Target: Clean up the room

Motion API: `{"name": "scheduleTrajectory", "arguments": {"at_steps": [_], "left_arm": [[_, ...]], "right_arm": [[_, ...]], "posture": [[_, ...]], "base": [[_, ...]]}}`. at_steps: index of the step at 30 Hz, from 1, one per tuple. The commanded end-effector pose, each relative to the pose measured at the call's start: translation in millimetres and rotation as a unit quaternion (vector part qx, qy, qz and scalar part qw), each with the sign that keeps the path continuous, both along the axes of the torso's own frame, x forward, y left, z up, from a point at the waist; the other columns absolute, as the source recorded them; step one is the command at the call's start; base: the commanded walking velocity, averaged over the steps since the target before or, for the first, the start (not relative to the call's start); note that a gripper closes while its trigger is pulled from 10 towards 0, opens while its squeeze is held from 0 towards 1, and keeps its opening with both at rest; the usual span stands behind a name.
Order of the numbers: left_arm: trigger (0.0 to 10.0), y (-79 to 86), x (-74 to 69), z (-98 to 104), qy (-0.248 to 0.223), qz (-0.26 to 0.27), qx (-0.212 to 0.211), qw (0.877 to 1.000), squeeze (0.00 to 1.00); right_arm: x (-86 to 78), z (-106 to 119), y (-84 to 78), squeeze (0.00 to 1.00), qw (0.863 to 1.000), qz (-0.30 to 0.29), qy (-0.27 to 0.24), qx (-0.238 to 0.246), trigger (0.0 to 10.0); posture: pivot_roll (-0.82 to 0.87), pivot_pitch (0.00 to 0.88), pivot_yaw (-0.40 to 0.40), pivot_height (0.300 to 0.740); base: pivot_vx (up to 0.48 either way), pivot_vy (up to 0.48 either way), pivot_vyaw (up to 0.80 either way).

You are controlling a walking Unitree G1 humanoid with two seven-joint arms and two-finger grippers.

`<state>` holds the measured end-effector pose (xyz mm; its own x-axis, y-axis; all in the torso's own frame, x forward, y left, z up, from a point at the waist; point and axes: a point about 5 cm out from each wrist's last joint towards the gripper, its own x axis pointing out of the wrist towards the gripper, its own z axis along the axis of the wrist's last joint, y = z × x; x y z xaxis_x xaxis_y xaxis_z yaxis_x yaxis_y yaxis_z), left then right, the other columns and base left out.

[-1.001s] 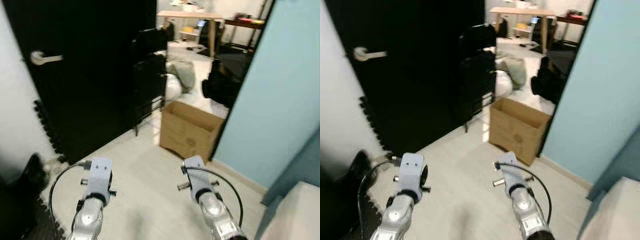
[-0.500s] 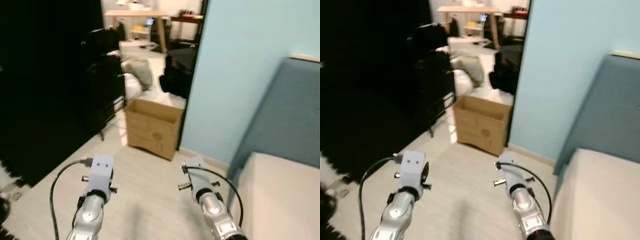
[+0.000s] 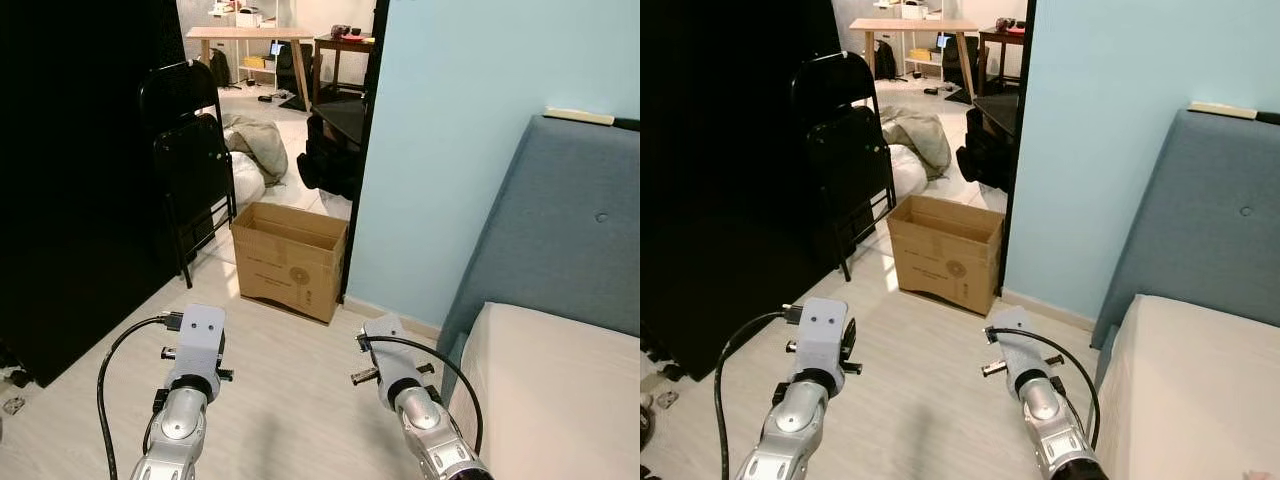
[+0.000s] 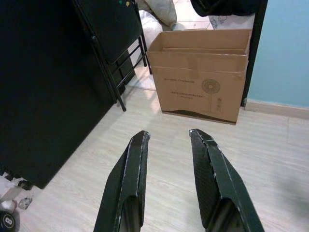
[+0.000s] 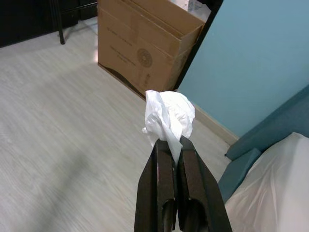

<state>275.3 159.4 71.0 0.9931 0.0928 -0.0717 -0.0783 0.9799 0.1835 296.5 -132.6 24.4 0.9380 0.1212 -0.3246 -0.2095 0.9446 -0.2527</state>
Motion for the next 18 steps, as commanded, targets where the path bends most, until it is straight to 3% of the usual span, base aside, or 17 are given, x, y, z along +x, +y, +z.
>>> {"name": "scheduleTrajectory", "arguments": {"at_steps": [1, 18], "left_arm": [[10.0, 3.1, 0.2, 1.3, -0.005, 0.002, -0.002, 1.000, 0.00], [10.0, 3.4, -0.3, 1.6, -0.010, 0.002, 0.000, 1.000, 0.00]], "right_arm": [[2.3, 1.8, 2.7, 0.00, 1.000, 0.006, -0.005, 0.003, 10.0], [3.0, 2.9, 5.0, 0.00, 1.000, 0.016, -0.008, 0.004, 10.0]], "posture": [[0.07, 0.000, -0.025, 0.740], [0.07, 0.000, -0.031, 0.740]], "base": [[0.334, 0.000, 0.00], [0.335, 0.000, 0.00]]}}
